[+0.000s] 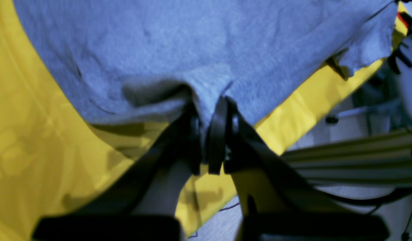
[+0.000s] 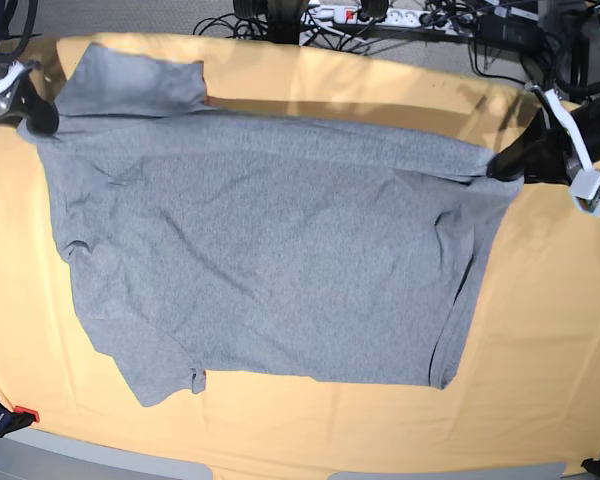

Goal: Layout the t-shirt on the table in an organized manner, then fold the t-shirt properly
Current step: 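Lower the shoulder edge onto the table with both grippers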

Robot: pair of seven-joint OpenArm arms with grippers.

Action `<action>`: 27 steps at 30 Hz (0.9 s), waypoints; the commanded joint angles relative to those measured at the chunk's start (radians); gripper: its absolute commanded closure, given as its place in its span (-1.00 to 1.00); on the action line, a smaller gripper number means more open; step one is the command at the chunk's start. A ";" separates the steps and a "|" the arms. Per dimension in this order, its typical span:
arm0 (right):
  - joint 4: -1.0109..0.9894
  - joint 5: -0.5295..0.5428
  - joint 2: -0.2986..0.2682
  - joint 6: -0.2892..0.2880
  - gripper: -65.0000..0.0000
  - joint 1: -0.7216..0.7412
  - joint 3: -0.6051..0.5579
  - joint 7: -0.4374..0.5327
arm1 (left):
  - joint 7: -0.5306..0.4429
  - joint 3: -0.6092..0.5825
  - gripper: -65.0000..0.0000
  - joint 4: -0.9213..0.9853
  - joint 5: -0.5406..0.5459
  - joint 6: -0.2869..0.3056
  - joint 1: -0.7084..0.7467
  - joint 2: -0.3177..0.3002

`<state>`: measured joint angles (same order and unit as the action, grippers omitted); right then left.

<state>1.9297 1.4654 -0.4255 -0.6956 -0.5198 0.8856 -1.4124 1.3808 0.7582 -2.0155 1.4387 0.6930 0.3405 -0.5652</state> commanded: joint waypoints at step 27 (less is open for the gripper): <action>0.011 -0.433 -0.018 -0.003 1.00 0.121 -0.226 0.219 | -0.049 -0.308 1.00 0.366 0.009 0.005 -0.304 0.019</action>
<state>1.9297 1.0142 -0.4240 -0.6956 -0.4015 0.6514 -1.2156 1.3563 0.4408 -1.6352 1.4216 0.6930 0.0528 -0.5255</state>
